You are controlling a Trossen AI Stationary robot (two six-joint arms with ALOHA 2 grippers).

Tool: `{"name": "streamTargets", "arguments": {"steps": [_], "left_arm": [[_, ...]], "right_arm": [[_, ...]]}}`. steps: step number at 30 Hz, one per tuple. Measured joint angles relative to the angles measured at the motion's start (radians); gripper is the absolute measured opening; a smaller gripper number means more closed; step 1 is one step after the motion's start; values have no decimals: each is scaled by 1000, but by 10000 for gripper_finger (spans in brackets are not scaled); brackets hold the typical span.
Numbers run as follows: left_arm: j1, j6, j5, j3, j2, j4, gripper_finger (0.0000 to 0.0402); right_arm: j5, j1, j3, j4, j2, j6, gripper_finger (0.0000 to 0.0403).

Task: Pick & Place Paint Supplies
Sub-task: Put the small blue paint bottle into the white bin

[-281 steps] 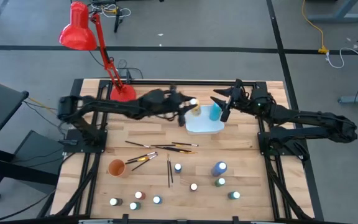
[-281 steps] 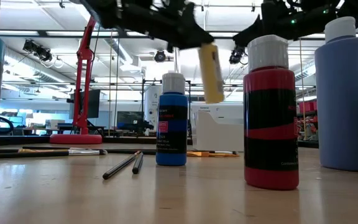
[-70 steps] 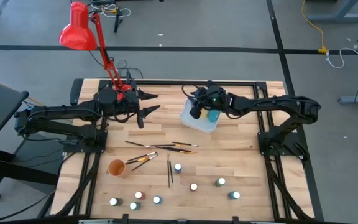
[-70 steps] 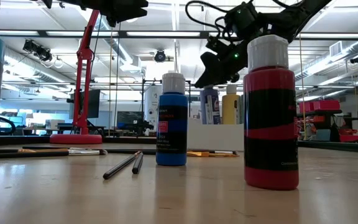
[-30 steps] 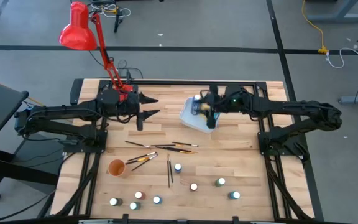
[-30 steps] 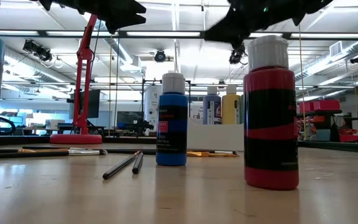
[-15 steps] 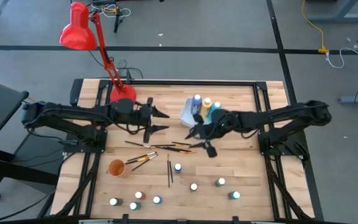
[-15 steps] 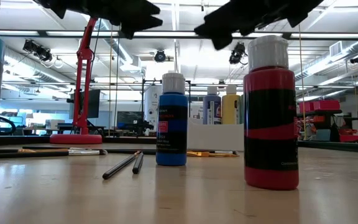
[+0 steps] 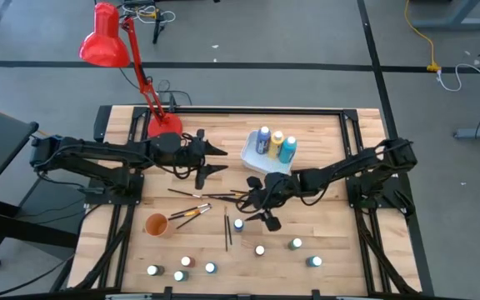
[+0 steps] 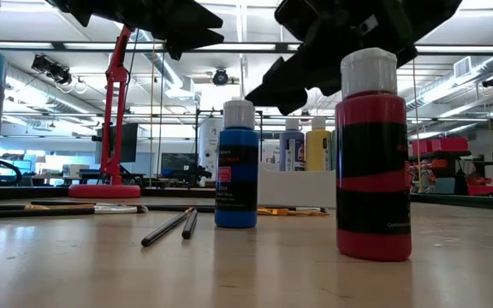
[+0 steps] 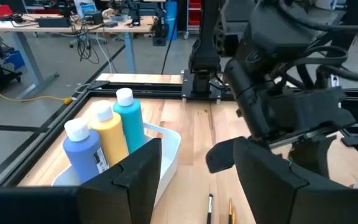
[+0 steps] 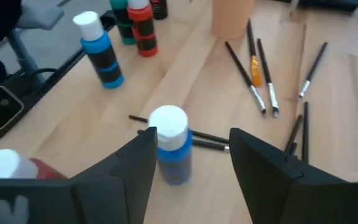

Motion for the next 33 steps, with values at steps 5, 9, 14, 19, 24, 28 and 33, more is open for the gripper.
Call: {"name": "streamTargets", "arguments": {"steps": [5, 9, 14, 19, 24, 28, 33], "left_arm": [[-20, 10, 1, 0, 0, 7, 210], [-25, 16, 0, 0, 0, 54, 210], [-26, 16, 0, 0, 0, 57, 210], [-26, 17, 0, 0, 0, 59, 210], [-28, 18, 0, 0, 0, 54, 210], [-28, 17, 1, 0, 0, 51, 210], [-28, 19, 3, 0, 0, 52, 210]], "right_arm": [[-51, 0, 0, 47, 6, 20, 205], [-66, 3, 1, 101, 20, 44, 205], [-111, 7, 1, 145, 63, 56, 205], [-115, 7, 55, 119, 123, 52, 205], [-164, 6, 103, 102, 171, 51, 205], [-165, 5, 106, 93, 191, 53, 205], [-158, 3, 106, 95, 197, 48, 199]]}}
